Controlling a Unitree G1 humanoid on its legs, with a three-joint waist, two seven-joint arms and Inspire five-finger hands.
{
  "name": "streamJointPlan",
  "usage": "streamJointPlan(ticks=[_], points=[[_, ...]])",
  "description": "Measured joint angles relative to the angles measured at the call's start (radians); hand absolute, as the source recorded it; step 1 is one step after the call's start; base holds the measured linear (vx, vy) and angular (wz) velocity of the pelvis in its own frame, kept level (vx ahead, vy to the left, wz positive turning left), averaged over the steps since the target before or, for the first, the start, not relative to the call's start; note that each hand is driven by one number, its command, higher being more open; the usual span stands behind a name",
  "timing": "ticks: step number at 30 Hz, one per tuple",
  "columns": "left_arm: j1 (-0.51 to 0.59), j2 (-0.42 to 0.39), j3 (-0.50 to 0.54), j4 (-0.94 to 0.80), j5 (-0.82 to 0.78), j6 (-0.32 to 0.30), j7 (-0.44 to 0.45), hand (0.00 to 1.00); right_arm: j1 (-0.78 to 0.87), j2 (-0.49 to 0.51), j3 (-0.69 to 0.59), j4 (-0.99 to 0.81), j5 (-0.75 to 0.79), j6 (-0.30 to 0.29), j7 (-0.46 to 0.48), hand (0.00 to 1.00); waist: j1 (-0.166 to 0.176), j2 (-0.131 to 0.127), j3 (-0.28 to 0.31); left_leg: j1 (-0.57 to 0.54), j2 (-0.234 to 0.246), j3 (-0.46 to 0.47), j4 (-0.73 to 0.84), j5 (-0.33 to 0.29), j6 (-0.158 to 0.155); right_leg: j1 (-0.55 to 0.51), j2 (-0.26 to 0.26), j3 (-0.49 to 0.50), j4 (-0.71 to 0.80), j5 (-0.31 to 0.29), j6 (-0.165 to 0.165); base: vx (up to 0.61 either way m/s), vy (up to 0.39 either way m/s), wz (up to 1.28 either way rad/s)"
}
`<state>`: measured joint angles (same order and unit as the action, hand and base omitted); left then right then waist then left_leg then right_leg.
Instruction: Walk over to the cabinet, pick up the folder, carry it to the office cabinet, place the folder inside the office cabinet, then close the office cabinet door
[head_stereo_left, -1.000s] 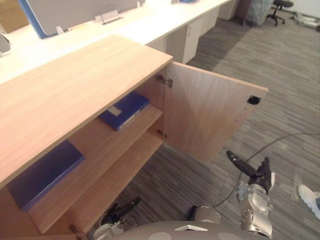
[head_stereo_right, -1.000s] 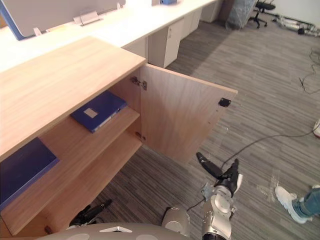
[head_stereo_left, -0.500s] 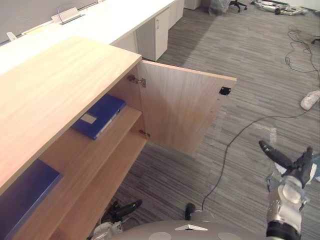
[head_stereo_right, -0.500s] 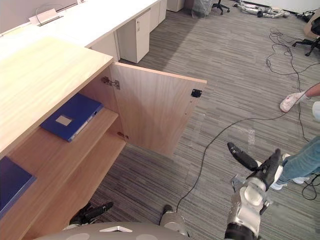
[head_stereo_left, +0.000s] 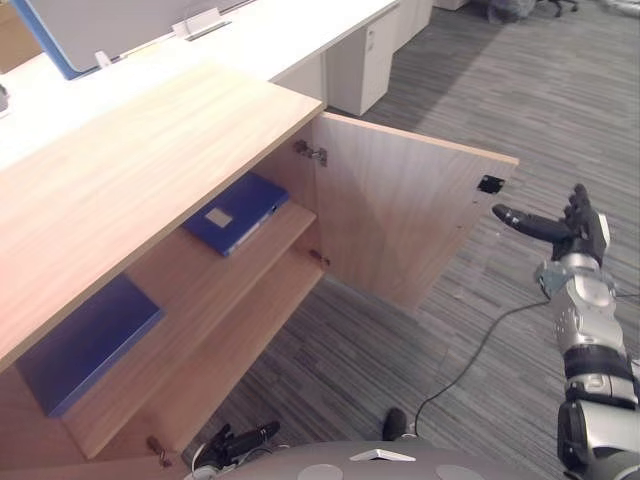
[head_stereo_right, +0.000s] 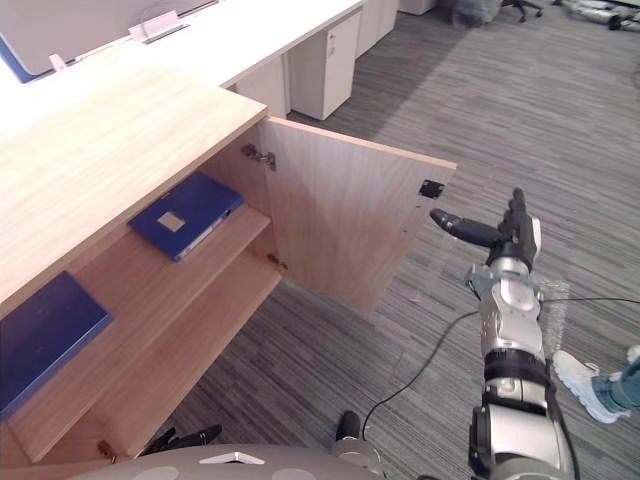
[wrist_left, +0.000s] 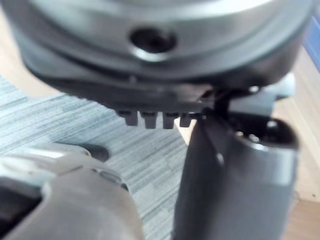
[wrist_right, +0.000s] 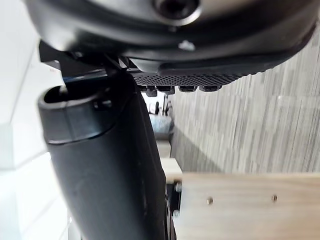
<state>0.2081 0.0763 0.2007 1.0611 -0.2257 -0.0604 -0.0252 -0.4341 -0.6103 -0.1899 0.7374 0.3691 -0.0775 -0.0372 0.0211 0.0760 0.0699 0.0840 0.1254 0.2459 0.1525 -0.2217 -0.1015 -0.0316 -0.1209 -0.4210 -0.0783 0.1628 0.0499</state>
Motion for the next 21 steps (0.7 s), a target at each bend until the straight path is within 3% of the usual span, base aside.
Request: streamJointPlan(ticks=[4, 13, 18, 21], points=[[0.008, -0.001, 0.001, 0.000, -0.008, -0.001, -0.007, 1.00, -0.155, -0.058, 0.130, 0.141, 0.009, 0.002, 0.067, 1.00, 0.011, 0.024, 0.019, -0.014, -0.011, -0.046, -0.001, 0.015, 0.005, 0.011, -0.016, -0.041, 0.000, 0.001, -0.001, -0.06, 0.048, 0.30], [0.021, -0.016, 0.033, -0.009, -0.043, -0.004, -0.032, 1.00, -0.381, -0.163, 0.241, 0.349, 0.051, 0.011, 0.080, 1.00, 0.004, 0.052, 0.073, -0.032, -0.046, -0.097, 0.003, 0.031, 0.027, 0.023, -0.048, -0.082, -0.001, 0.015, 0.009, -0.06, 0.078, 0.16], [0.029, -0.016, 0.054, -0.009, -0.044, -0.004, -0.039, 1.00, -0.399, -0.188, 0.291, 0.343, 0.098, 0.019, 0.089, 1.00, -0.002, 0.061, 0.098, -0.038, -0.047, -0.113, 0.018, 0.032, 0.028, 0.034, -0.050, -0.094, -0.002, 0.015, 0.010, -0.06, 0.048, 0.09], [0.028, -0.016, 0.056, -0.011, -0.047, -0.004, -0.045, 1.00, -0.380, -0.227, 0.389, 0.253, 0.130, 0.027, 0.099, 1.00, -0.021, 0.060, 0.124, -0.040, -0.042, -0.112, 0.018, 0.034, 0.025, 0.030, -0.047, -0.087, -0.008, 0.013, 0.007, -0.07, 0.021, -0.05]])
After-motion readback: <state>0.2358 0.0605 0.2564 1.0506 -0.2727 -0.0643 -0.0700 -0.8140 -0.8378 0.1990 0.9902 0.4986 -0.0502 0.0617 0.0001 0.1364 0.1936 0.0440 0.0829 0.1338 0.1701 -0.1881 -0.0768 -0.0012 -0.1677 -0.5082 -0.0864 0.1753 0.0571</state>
